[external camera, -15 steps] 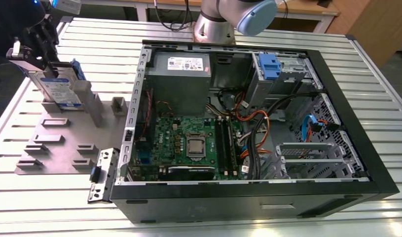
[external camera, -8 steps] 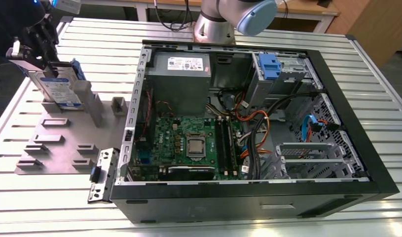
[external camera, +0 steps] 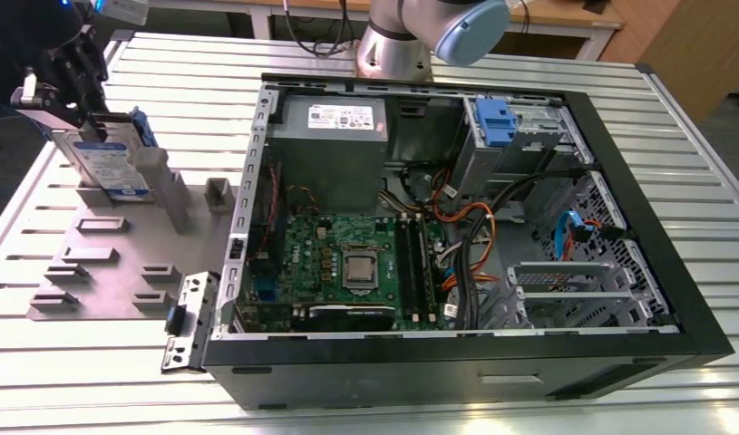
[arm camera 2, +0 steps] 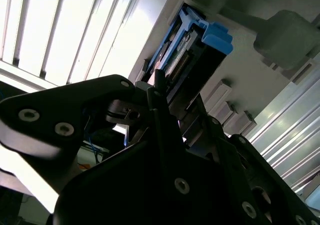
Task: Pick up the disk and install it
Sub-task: 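Pick up the disk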
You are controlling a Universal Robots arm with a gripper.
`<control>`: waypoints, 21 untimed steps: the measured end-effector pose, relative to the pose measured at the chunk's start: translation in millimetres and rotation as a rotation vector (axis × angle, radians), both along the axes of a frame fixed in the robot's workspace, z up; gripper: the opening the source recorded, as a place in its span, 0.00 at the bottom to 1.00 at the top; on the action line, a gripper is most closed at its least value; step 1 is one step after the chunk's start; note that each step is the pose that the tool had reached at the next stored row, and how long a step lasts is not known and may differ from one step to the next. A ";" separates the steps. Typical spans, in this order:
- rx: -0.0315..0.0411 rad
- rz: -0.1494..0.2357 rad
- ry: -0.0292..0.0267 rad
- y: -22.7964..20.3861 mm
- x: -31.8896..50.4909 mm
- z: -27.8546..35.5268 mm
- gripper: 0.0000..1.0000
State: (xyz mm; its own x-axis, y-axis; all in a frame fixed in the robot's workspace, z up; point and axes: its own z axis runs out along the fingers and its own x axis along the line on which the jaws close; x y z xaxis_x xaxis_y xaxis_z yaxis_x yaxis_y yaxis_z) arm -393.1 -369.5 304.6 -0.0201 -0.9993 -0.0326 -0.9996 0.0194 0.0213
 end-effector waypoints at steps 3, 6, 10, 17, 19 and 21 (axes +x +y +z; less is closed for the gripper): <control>-0.0001 0.000 0.0002 0.0 0.0 0.4 0.35; -0.0001 0.000 0.0000 0.0 0.0 0.5 0.35; -0.0001 0.000 0.0002 0.0 0.0 1.3 0.35; -0.0002 0.000 0.0002 0.0 0.0 2.0 0.35; 0.0000 0.000 0.0000 0.0 0.0 2.0 0.35; -0.0001 0.000 0.0001 0.0 0.0 2.1 0.35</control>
